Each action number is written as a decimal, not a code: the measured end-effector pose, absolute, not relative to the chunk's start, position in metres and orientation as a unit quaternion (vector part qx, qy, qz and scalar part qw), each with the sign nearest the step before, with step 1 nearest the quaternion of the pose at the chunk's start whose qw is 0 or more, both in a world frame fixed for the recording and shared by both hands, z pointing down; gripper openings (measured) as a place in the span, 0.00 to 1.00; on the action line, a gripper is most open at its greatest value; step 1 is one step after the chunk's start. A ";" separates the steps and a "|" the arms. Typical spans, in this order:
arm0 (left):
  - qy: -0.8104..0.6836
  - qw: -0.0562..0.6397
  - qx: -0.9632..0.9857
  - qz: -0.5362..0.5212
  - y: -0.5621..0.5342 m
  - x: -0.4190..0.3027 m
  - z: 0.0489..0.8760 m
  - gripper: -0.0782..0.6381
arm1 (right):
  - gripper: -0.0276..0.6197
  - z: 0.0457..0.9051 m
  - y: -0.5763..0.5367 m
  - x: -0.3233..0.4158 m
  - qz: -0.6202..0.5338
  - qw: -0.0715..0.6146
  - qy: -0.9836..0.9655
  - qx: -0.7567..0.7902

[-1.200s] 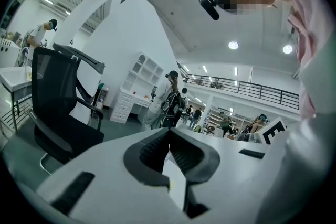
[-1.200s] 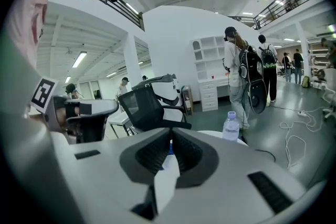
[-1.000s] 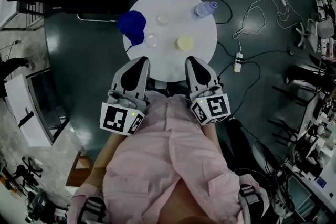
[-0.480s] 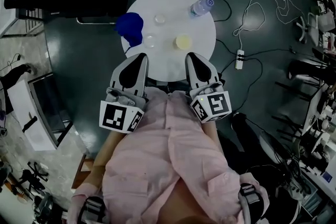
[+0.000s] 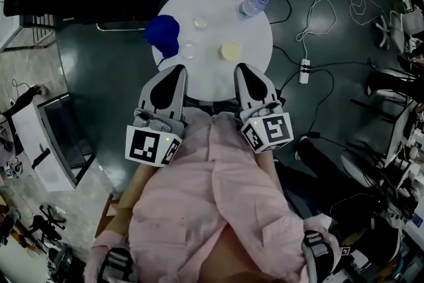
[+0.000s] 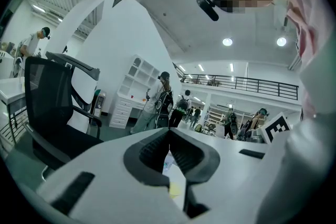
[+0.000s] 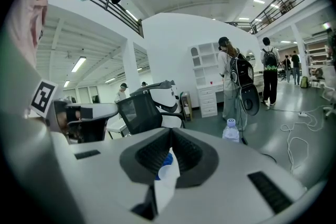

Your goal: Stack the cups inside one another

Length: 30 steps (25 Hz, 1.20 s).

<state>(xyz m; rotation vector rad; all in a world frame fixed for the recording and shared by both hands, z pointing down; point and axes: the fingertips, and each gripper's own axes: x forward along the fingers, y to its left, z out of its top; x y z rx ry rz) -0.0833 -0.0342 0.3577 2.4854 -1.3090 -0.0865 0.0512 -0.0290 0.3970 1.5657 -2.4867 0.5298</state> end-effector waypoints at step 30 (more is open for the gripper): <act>-0.449 0.166 0.878 -0.023 -0.035 -0.073 0.357 0.13 | 0.09 0.400 -0.030 0.071 0.187 0.076 -0.809 0.552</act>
